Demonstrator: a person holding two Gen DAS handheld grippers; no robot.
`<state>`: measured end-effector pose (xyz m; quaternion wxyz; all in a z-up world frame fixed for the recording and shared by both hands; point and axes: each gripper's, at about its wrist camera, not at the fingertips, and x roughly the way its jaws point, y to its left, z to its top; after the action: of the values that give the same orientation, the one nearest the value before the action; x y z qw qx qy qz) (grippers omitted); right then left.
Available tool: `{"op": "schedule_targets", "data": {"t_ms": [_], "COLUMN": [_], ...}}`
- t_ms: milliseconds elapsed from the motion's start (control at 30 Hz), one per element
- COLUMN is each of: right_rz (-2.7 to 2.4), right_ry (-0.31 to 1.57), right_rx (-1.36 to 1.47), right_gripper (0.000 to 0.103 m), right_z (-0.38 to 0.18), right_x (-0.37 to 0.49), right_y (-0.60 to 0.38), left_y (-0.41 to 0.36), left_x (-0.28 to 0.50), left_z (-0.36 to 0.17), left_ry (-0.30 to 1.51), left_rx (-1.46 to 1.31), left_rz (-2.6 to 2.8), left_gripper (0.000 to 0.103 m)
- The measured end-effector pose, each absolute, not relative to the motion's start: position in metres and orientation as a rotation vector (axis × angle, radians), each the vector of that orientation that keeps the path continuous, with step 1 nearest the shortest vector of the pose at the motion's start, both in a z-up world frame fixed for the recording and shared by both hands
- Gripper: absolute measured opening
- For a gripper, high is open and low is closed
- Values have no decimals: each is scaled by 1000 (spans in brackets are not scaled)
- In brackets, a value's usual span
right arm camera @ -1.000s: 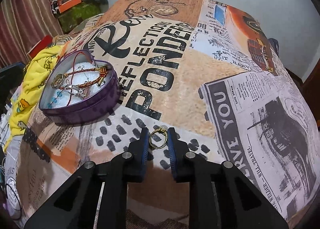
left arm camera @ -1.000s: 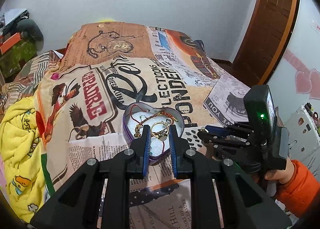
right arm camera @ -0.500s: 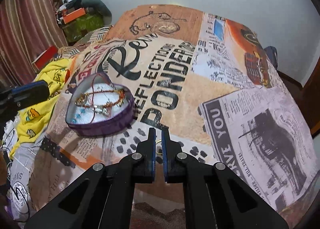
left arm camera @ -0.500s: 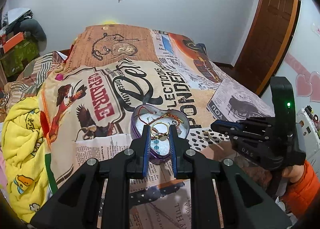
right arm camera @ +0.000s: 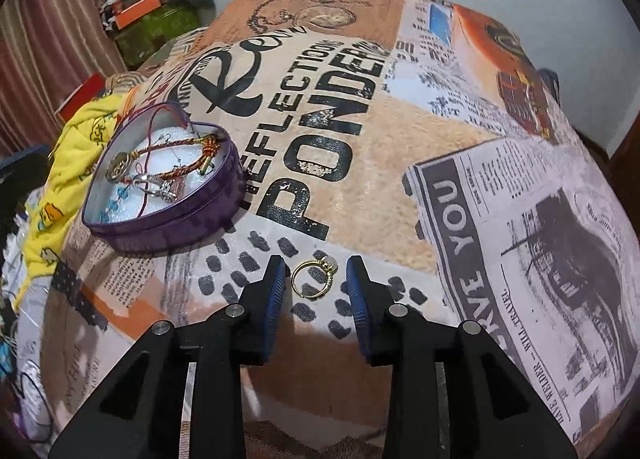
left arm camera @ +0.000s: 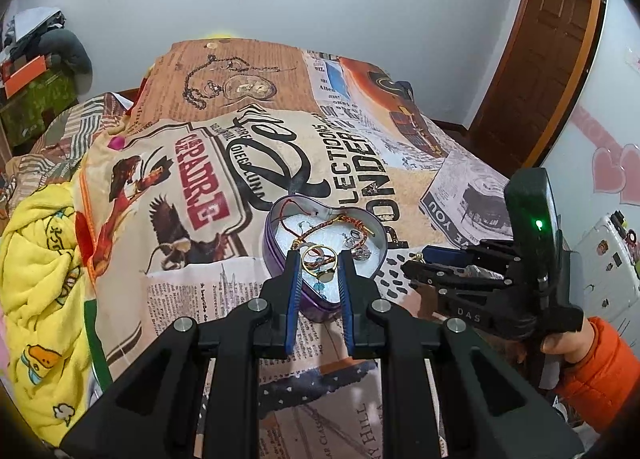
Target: Organize jewelry
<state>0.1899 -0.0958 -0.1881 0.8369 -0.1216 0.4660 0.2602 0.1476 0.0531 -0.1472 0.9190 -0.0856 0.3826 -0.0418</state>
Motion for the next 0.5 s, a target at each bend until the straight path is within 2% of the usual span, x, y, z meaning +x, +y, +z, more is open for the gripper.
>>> {"op": "schedule_targets", "data": {"t_ms": [67,233,267,500], "right_rz": [549,543,539,554], "right_ry": [980,967,962,968], "right_rx": [-251,-245,-244,-224], "right_gripper": [18,16,5,4], "right_z": [-188,-186,-185,-181], "right_x": [189,191,190,184], "right_y": [-96,-95,-95,-96], "left_y": [54,53,54,58], "left_x": [148,148,148,148], "left_z": [-148,-150,-150,-148], "left_ry": [786,787,786,779], "left_rx": [-183,-190,-189,-192], "left_rz": [-87,-92,-92,-86], "left_gripper": [17,17,17,17]}}
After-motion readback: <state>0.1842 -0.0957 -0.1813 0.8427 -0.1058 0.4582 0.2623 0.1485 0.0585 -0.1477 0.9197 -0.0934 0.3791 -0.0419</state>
